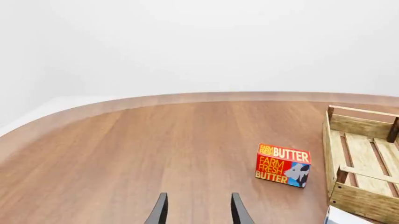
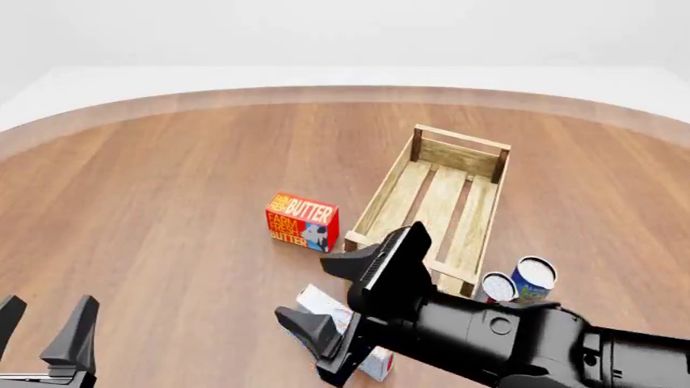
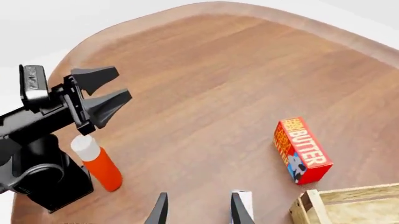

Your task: Pick up the ketchup, and put it in the wooden tray.

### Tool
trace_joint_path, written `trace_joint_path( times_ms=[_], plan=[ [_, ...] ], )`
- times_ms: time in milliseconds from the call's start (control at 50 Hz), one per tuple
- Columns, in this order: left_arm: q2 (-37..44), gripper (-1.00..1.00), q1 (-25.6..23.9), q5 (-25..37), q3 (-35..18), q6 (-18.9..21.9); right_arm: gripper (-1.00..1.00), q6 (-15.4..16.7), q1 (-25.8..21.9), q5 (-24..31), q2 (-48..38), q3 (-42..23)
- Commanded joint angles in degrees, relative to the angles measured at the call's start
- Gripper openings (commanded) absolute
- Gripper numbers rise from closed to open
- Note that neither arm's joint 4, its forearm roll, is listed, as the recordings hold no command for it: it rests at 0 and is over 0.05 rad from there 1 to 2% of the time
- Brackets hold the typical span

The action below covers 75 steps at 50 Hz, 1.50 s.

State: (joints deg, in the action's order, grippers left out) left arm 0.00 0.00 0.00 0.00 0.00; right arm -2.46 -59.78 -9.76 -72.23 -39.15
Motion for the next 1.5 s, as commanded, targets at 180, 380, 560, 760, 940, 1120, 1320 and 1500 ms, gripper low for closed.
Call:
trace_joint_path(
  times_ms=[180, 380, 560, 760, 940, 1120, 1320, 1500],
  plan=[
    [0.0, 1.0, 0.0, 0.0, 0.0, 0.0, 1.0, 2.2, -10.3, -1.1, -12.3, -9.6],
    [0.0, 1.0, 0.0, 0.0, 0.0, 0.0, 1.0, 3.5, -14.4, -1.6, -18.8, -13.7],
    [0.0, 1.0, 0.0, 0.0, 0.0, 0.0, 1.0, 3.8, -17.0, -1.2, -21.9, -16.4],
    [0.0, 1.0, 0.0, 0.0, 0.0, 0.0, 1.0, 4.8, -18.1, -1.5, -24.4, -18.2],
    [0.0, 1.0, 0.0, 0.0, 0.0, 0.0, 1.0, 5.4, -20.2, -1.7, -28.9, -21.1],
    [0.0, 1.0, 0.0, 0.0, 0.0, 0.0, 1.0, 5.9, -21.8, -2.4, -31.8, -22.7],
    [0.0, 1.0, 0.0, 0.0, 0.0, 0.0, 1.0, 6.8, -22.0, -3.0, -34.2, -24.1],
    [0.0, 1.0, 0.0, 0.0, 0.0, 0.0, 1.0, 7.3, -21.3, -3.1, -36.2, -25.2]
  ],
)
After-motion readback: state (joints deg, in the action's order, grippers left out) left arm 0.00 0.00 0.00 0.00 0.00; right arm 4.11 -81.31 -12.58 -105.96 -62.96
